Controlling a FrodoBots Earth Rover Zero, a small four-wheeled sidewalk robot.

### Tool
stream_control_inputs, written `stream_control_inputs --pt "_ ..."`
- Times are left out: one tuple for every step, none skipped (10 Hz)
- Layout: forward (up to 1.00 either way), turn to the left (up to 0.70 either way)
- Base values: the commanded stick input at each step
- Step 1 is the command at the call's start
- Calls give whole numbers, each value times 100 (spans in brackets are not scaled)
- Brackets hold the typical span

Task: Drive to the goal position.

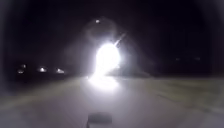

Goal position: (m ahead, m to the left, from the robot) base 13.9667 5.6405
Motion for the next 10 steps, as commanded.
stream_control_inputs --pt "100 7" --pt "100 12" --pt "100 15" --pt "100 16" --pt "100 12" --pt "100 6" --pt "100 6" --pt "100 8" --pt "100 14" --pt "100 15"
